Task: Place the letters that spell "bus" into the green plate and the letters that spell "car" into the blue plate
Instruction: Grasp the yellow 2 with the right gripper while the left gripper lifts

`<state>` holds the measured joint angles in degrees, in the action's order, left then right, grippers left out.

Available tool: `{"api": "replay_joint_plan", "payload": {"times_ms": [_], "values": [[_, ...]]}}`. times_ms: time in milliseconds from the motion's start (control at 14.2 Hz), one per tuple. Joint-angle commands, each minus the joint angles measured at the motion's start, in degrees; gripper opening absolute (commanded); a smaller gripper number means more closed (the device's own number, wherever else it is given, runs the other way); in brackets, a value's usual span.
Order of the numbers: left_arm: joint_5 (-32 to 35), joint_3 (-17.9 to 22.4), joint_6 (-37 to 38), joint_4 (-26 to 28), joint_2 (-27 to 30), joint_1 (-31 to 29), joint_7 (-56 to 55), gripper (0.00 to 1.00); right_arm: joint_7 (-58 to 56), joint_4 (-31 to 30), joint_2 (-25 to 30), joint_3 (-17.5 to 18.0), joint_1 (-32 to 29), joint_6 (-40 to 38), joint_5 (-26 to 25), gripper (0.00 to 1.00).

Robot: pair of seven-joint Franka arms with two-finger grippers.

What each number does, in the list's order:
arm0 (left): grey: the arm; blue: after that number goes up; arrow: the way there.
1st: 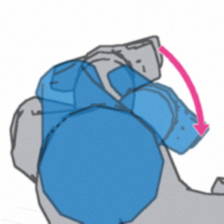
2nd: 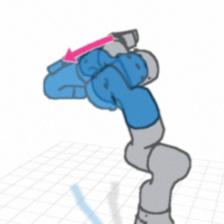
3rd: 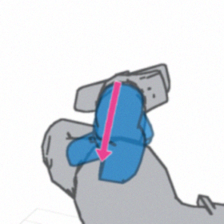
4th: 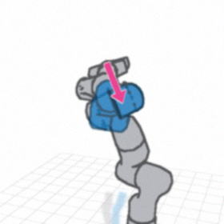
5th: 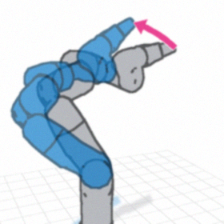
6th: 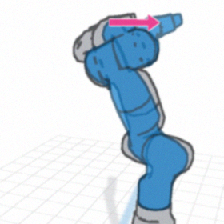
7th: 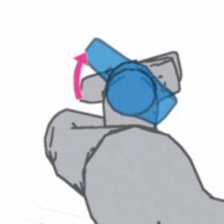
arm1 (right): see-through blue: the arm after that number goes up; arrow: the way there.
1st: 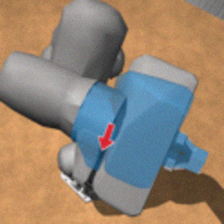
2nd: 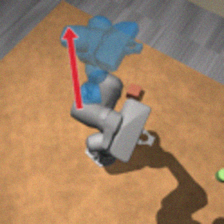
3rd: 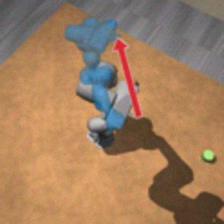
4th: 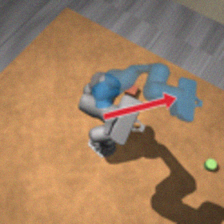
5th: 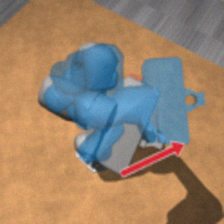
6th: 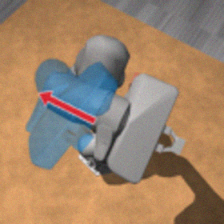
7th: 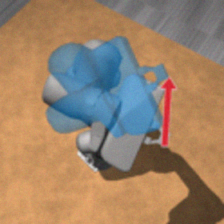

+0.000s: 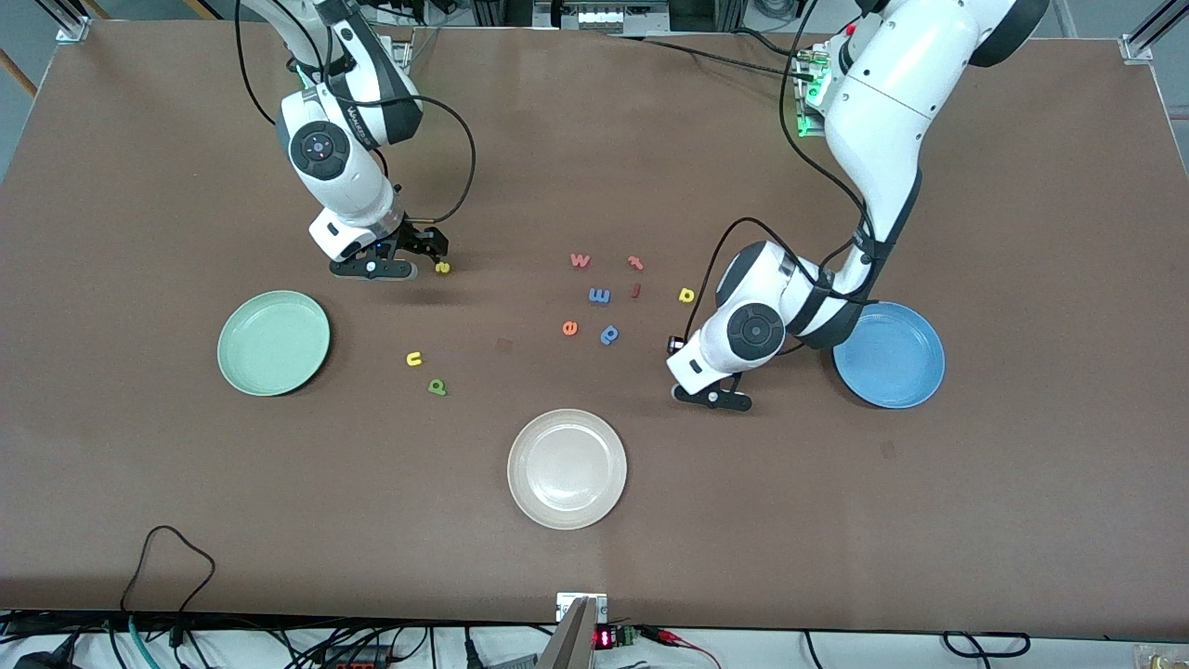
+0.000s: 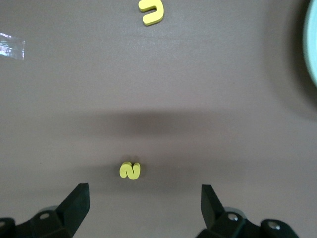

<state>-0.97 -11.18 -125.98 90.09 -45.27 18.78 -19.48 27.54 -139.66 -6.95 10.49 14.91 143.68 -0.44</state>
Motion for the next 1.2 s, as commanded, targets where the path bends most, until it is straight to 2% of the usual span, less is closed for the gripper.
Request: {"api": "replay_joint_plan", "payload": {"times_ms": [0, 212, 495, 848, 1131], "values": [[-0.2, 0.5, 0.3, 0.1, 0.0, 1.0, -1.0, 0.50, 2.2, -0.3, -3.3, 0.1, 2.0, 4.3, 0.5, 0.98], [-0.2, 0.5, 0.3, 0.2, -0.1, 1.0, -1.1, 0.37, 4.5, -0.2, -5.4, 0.1, 2.8, 5.9, 0.4, 0.97], [-0.2, 0.6, 0.1, 0.2, -0.7, 1.0, -1.1, 0.34, 5.5, -0.1, -7.6, 0.1, 3.4, 7.7, 0.4, 0.94], [-0.2, 0.5, 1.1, 0.5, 0.1, 0.6, -1.0, 0.21, 5.5, -0.1, -8.3, 0.1, 3.4, 7.7, 0.4, 0.82], [-0.2, 0.5, 8.9, 0.3, 5.1, -1.5, -0.8, 0.16, 5.5, -0.1, -8.9, 0.1, 3.4, 7.7, 0.4, 0.69]]}}
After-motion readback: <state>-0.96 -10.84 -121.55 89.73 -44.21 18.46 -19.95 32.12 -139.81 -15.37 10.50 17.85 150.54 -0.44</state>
